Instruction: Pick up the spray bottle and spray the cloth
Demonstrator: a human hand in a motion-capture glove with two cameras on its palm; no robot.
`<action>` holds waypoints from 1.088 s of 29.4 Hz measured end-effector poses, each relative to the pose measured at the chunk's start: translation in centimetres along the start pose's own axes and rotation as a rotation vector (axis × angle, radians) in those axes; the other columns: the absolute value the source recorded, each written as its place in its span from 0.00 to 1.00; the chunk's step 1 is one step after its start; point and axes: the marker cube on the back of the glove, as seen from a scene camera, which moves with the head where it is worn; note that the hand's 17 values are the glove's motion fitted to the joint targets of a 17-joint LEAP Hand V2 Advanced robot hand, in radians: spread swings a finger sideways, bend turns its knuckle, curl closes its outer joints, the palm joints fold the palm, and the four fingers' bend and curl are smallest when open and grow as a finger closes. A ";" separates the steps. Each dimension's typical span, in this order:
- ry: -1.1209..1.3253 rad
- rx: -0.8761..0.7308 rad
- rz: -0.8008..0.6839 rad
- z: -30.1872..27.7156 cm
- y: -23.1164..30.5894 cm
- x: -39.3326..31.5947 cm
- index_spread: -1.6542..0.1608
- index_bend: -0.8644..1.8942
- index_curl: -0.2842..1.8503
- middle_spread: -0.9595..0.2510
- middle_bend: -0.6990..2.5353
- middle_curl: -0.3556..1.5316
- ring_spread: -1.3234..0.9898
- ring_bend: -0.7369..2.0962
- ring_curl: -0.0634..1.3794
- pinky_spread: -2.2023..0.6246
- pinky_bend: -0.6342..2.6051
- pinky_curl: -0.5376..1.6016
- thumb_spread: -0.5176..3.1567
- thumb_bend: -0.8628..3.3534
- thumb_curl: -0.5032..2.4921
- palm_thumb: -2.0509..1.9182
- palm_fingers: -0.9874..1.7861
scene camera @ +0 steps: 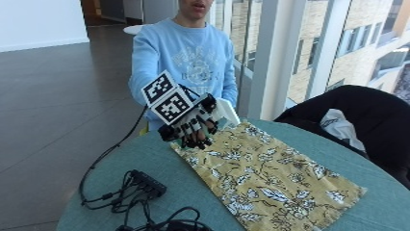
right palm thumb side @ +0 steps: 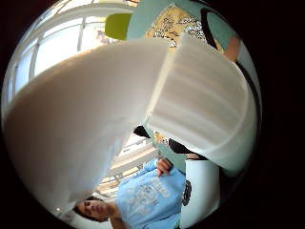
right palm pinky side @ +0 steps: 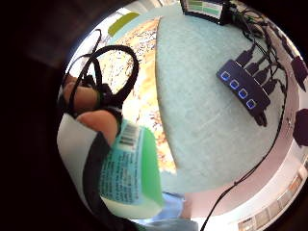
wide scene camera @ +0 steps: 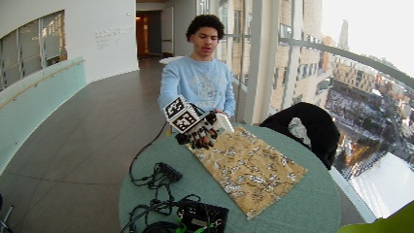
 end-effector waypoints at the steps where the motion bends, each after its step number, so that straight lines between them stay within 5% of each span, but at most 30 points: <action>1: 0.002 -0.002 0.000 0.0 0.0 0.0 0.78 0.37 0.32 0.73 0.28 0.43 0.56 0.44 0.31 0.80 0.28 0.42 0.32 0.20 0.38 0.76 0.77; 32: 0.021 -0.038 0.001 1.4 -0.2 -0.4 0.78 0.37 0.33 0.73 0.28 0.43 0.56 0.44 0.31 0.80 0.28 0.42 0.33 0.20 0.39 0.76 0.77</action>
